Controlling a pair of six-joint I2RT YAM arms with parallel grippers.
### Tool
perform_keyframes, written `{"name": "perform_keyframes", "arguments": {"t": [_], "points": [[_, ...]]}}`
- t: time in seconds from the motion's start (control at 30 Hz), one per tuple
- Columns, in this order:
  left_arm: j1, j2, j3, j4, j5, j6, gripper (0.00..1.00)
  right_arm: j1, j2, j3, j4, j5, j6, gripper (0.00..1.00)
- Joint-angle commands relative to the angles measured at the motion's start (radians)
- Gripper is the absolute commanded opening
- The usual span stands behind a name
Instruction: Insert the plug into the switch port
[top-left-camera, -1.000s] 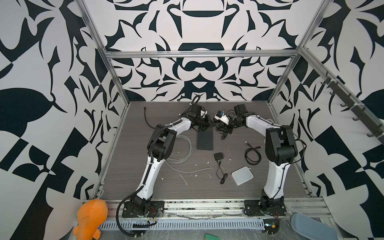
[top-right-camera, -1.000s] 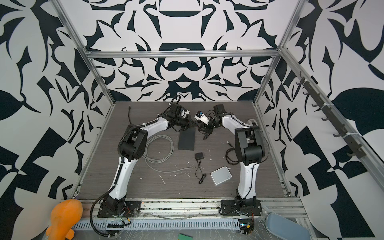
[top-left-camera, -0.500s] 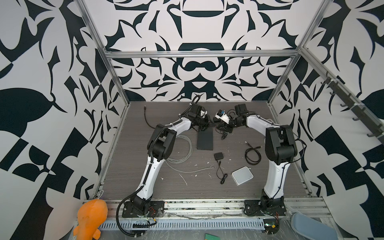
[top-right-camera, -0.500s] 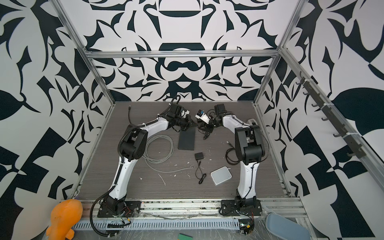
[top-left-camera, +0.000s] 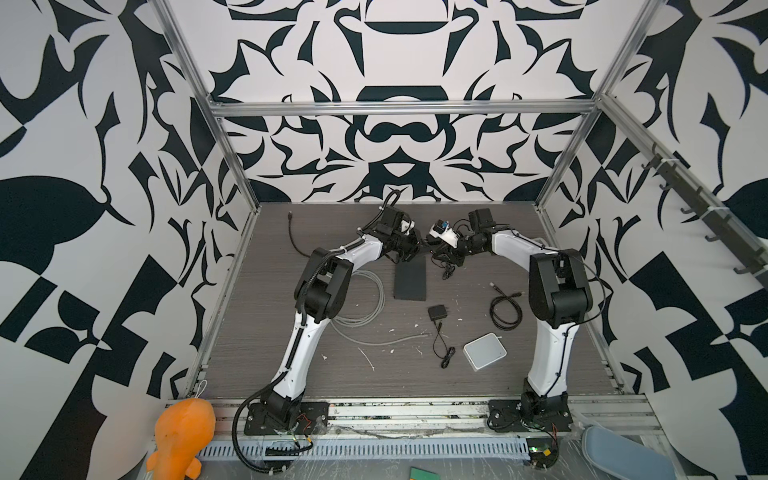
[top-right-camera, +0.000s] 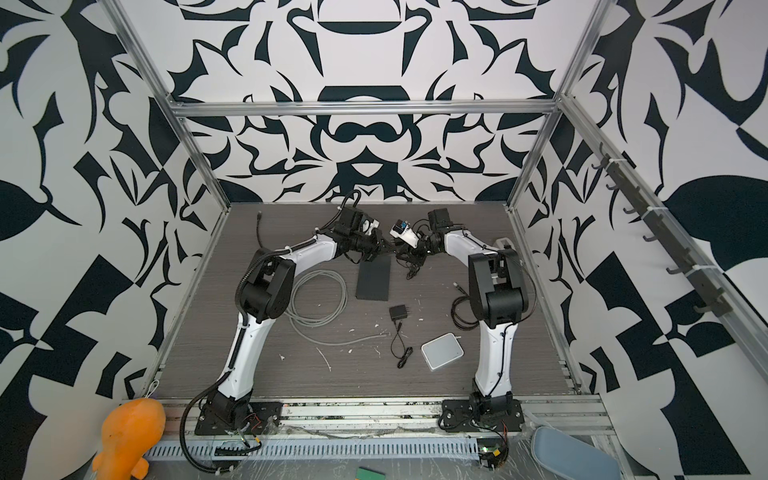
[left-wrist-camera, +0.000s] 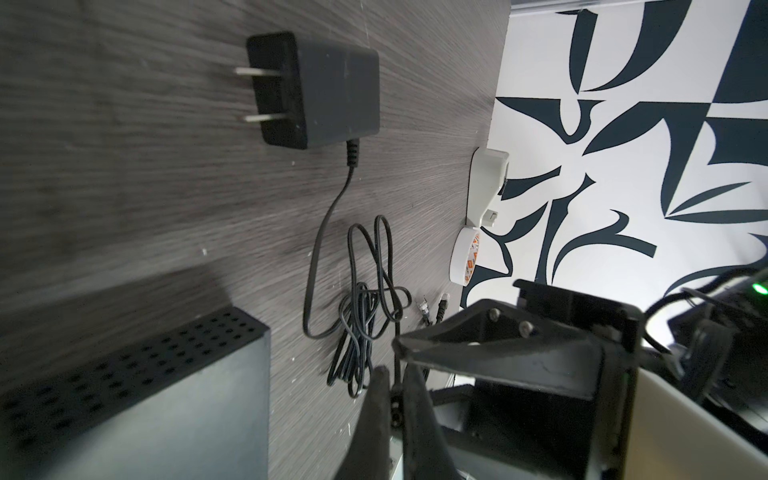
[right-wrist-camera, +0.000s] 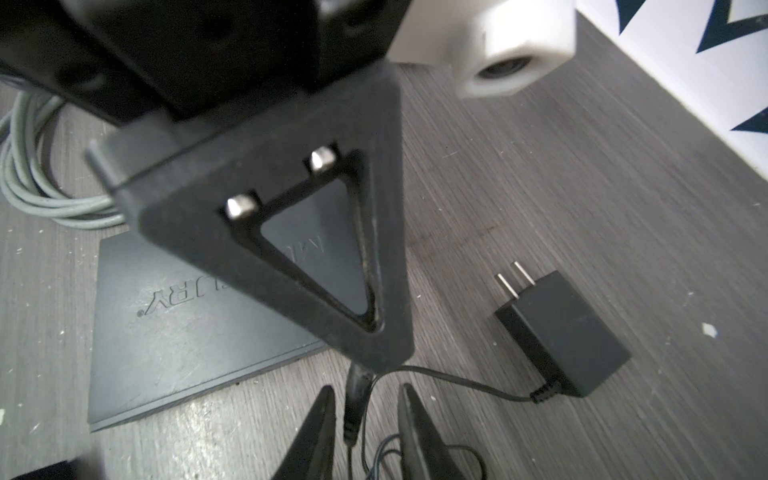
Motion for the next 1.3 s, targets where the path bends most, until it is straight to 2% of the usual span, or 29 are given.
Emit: {"name": "perform_keyframes", "arguments": {"t": [0.0, 0.17, 0.33, 0.6, 0.7, 0.8, 0.87, 1.27], "points": [[0.007, -0.014, -0.004, 0.019, 0.003, -0.015, 0.06, 0.009, -0.014, 0.033, -0.001, -0.027, -0.001, 0.26], [0.007, -0.017, -0.010, 0.022, 0.001, -0.018, 0.06, 0.008, -0.022, 0.032, 0.006, -0.032, 0.002, 0.21], [0.010, -0.020, -0.025, 0.037, -0.001, -0.029, 0.06, 0.008, -0.036, 0.020, 0.022, -0.035, 0.011, 0.25], [0.012, -0.026, -0.040, 0.050, 0.001, -0.038, 0.07, 0.008, -0.036, 0.022, 0.003, -0.055, -0.006, 0.16], [0.012, -0.029, -0.043, 0.054, 0.001, -0.038, 0.07, 0.008, -0.030, 0.026, -0.015, -0.053, -0.013, 0.17], [0.012, -0.028, -0.042, 0.058, 0.005, -0.039, 0.07, 0.010, -0.025, 0.020, -0.012, -0.045, -0.004, 0.24], [0.012, -0.027, -0.040, 0.060, 0.007, -0.039, 0.07, 0.014, -0.024, 0.020, -0.007, -0.035, -0.005, 0.25], [0.012, -0.027, -0.039, 0.066, 0.011, -0.044, 0.07, 0.017, -0.011, 0.035, 0.008, -0.036, 0.000, 0.16]]}}
